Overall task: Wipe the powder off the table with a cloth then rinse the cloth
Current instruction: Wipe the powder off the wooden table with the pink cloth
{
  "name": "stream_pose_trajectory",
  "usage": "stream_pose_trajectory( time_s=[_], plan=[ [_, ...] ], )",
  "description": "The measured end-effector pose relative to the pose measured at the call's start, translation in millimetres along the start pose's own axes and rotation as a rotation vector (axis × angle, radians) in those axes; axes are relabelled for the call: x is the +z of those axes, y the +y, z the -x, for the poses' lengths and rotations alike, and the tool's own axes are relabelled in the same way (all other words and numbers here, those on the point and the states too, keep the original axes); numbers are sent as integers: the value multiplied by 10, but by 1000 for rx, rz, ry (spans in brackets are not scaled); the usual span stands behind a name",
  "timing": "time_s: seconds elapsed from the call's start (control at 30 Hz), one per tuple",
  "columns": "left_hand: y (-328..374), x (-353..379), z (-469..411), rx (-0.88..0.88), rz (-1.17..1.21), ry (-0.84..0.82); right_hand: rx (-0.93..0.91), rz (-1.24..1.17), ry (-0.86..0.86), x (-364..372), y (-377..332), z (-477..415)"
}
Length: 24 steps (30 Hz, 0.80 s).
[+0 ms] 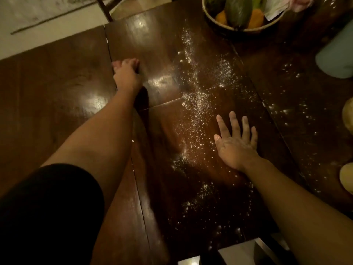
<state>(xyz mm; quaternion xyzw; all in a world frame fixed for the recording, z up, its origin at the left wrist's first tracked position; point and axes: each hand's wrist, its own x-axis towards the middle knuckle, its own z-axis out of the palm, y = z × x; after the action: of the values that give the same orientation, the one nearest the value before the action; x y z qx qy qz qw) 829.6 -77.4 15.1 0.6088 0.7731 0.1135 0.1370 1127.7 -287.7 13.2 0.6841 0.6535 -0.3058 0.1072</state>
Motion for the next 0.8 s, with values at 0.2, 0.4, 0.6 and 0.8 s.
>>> stream_pose_trajectory(
  time_s=[0.2,0.4,0.6,0.8],
  plan=[
    [-74,-24,996,496,53,-207,1,-6,5,7,-5,-3],
    [-696,-109,1355,640,-51,-237,3,-24,7,-11,-11,6],
    [-88,47,955,96,72,33,17,-2,31,25,-9,-3],
    [290,266,1956,677,167,-227,25,1,43,22,-16,-1]
  ],
)
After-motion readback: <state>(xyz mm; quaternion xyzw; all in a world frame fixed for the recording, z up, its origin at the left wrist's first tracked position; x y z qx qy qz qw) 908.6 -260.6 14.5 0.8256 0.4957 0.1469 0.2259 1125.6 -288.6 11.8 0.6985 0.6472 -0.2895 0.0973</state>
